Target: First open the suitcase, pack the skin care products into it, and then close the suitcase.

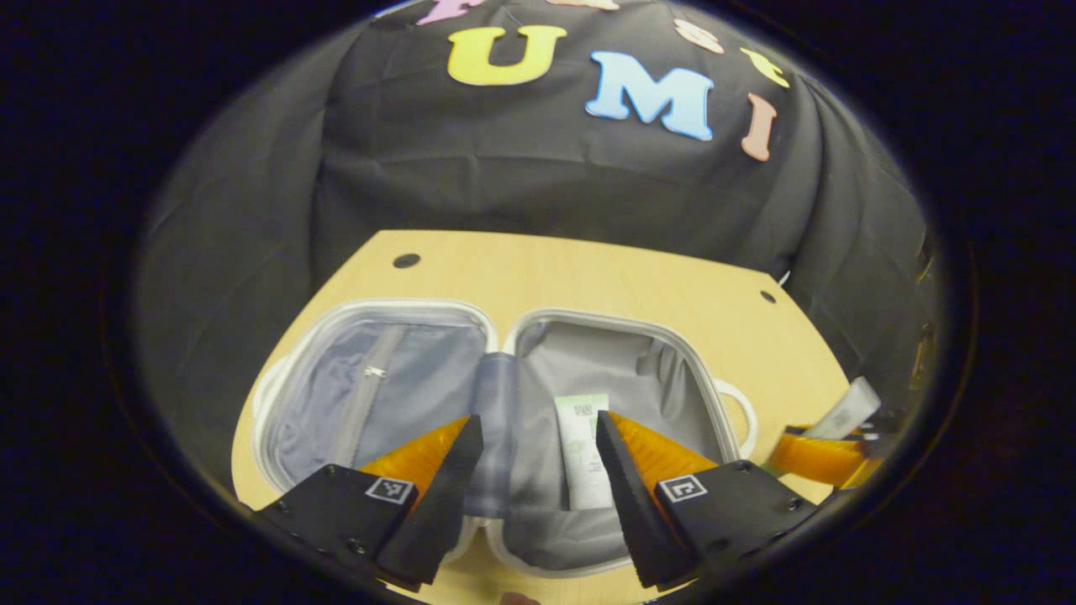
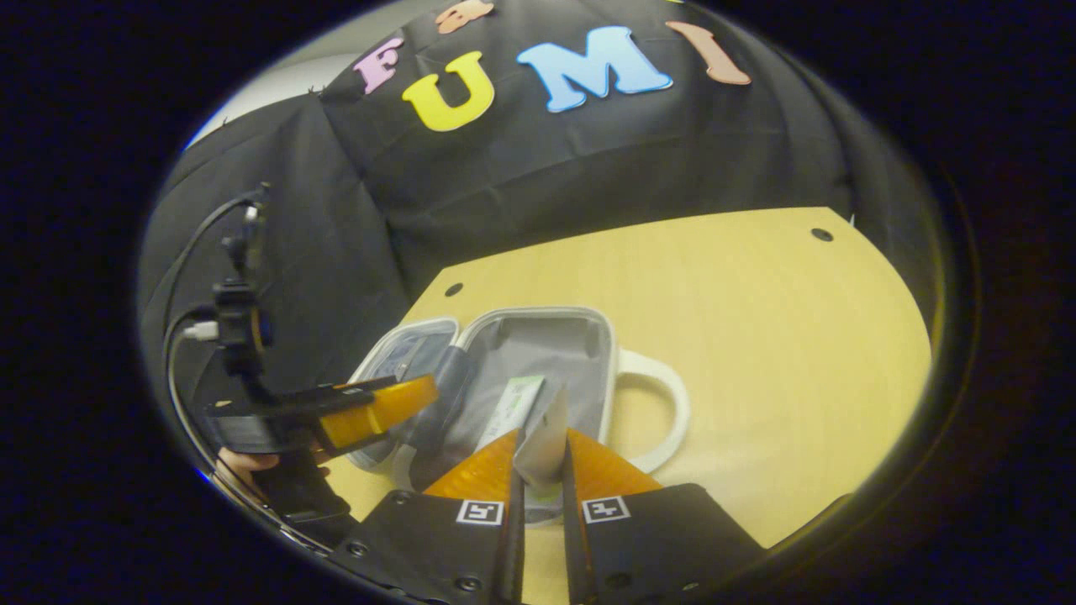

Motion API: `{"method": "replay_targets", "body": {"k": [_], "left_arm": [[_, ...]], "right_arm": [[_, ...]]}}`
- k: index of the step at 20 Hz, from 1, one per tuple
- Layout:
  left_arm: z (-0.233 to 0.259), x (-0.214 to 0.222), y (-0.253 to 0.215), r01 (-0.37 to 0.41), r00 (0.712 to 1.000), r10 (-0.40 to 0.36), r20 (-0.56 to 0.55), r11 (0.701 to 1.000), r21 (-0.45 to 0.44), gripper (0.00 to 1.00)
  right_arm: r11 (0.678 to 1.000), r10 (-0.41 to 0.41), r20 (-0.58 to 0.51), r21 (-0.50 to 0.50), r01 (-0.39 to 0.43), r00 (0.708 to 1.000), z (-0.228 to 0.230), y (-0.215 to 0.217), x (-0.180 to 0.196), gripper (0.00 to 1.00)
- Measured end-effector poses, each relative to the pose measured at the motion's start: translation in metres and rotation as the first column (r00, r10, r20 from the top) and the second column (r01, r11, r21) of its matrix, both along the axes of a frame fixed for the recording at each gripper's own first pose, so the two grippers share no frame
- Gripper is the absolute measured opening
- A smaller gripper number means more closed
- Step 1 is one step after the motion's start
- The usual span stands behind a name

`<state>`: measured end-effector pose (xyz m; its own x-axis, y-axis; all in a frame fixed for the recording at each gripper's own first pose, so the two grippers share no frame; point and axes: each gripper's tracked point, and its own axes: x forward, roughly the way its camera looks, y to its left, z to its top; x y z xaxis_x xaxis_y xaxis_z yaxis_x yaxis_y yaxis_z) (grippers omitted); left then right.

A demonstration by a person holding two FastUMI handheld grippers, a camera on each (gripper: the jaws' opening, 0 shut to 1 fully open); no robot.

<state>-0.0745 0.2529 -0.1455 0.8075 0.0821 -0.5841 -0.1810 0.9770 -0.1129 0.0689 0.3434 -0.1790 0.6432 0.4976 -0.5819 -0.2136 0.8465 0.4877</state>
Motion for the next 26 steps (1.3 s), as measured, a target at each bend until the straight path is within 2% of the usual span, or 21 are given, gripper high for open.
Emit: {"method": "replay_targets", "body": {"k": [2,3,4,6,9,10,13,17,21,26], "left_arm": [[0.007,-0.025,0.042,-0.069,0.998,0.068,0.013,0.997,0.03,0.9],[0.009,-0.036,0.063,-0.105,0.994,0.104,0.016,0.993,0.046,0.9],[0.012,-0.046,0.08,-0.141,0.99,0.141,0.012,0.988,0.057,0.92],[0.013,-0.063,0.113,-0.21,0.978,0.21,0.004,0.976,0.057,0.9],[0.014,-0.078,0.164,-0.291,0.957,0.291,0.005,0.955,0.054,0.9],[0.013,-0.08,0.181,-0.313,0.95,0.313,0.005,0.948,0.061,0.9],[0.011,-0.079,0.225,-0.35,0.936,0.351,-0.003,0.934,0.072,0.9],[0.002,-0.069,0.272,-0.352,0.935,0.353,-0.044,0.936,0.018,0.9],[-0.021,-0.047,0.304,-0.341,0.939,0.331,-0.095,0.933,-0.114,0.9],[-0.069,-0.034,0.334,-0.379,0.922,0.345,-0.176,0.895,-0.235,0.9]], "right_arm": [[0.998,0.046,-0.038,-0.032,-0.047,0.998,-0.022,0.02,0.007,0.19],[0.996,0.066,-0.045,-0.054,-0.068,0.997,-0.031,0.026,0.011,0.23],[0.995,0.074,-0.042,-0.066,-0.077,0.996,-0.036,0.03,0.015,0.2],[0.996,0.055,-0.003,-0.067,-0.055,0.998,-0.032,0.032,0.024,0.3],[0.998,-0.016,0.076,-0.06,0.021,0.997,-0.009,0.019,0.035,0.97],[0.997,-0.033,0.107,-0.062,0.04,0.994,0.0,0.012,0.038,0.94],[0.992,-0.082,0.193,-0.076,0.099,0.978,0.029,-0.011,0.042,0.95],[0.98,-0.127,0.262,-0.113,0.161,0.957,0.057,-0.043,0.04,0.95],[0.967,-0.171,0.272,-0.137,0.214,0.947,0.066,-0.065,0.032,0.95],[0.956,-0.193,0.25,-0.17,0.239,0.949,0.064,-0.079,0.02,0.95]]}}
